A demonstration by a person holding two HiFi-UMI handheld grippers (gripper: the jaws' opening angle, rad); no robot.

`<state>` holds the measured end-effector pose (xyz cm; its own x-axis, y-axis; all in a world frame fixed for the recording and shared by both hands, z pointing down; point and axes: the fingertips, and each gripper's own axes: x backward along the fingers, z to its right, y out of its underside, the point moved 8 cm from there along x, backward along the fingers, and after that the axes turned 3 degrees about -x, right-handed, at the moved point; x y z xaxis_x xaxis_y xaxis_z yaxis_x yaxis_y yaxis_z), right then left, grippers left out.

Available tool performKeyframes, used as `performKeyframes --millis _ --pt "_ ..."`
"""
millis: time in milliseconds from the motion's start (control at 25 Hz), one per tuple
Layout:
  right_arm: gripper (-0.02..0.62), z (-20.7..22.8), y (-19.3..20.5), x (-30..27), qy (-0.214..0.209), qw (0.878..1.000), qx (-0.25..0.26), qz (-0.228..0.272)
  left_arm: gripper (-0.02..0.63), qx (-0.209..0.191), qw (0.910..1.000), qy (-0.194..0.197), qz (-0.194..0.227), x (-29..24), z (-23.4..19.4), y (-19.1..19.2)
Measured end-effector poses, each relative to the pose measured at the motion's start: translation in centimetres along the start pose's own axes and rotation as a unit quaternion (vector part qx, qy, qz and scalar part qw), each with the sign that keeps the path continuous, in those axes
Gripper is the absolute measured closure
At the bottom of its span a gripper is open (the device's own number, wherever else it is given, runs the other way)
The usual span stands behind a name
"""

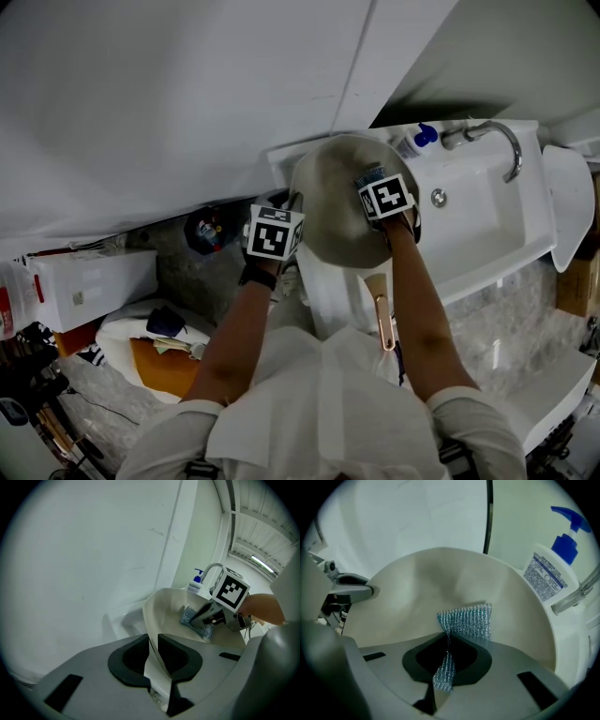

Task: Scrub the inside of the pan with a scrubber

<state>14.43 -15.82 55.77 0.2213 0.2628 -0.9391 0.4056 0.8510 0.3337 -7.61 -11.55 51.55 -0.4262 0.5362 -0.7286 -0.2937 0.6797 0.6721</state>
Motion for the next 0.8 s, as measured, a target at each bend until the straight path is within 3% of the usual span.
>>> performKeyframes --millis 280,480,640,800 --pt "0.569 -4.5 2.0 -0.2 -0.125 0.988 0.040 -0.081 0.535 -0.002 1.0000 -0.004 -0.004 -0.2 0.0 0.1" --pt "0.569 -8.8 3.6 -0.6 -0.241 0.961 0.077 -0.112 0.538 0.003 1.0000 -0.007 -0.005 -0.2 0.1 0.1" --pt "0.569 -10.5 1.7 -1.4 -0.264 0.961 0.065 -0.057 0.540 0.004 0.9999 -0.009 -0.005 -0.2 -0.1 0.1" --pt "0.569 -10.4 -1.6 -2.3 -0.239 0.970 0.019 0.040 0.540 0.002 1.0000 -0.008 -0.005 0.0 -0.1 0.1"
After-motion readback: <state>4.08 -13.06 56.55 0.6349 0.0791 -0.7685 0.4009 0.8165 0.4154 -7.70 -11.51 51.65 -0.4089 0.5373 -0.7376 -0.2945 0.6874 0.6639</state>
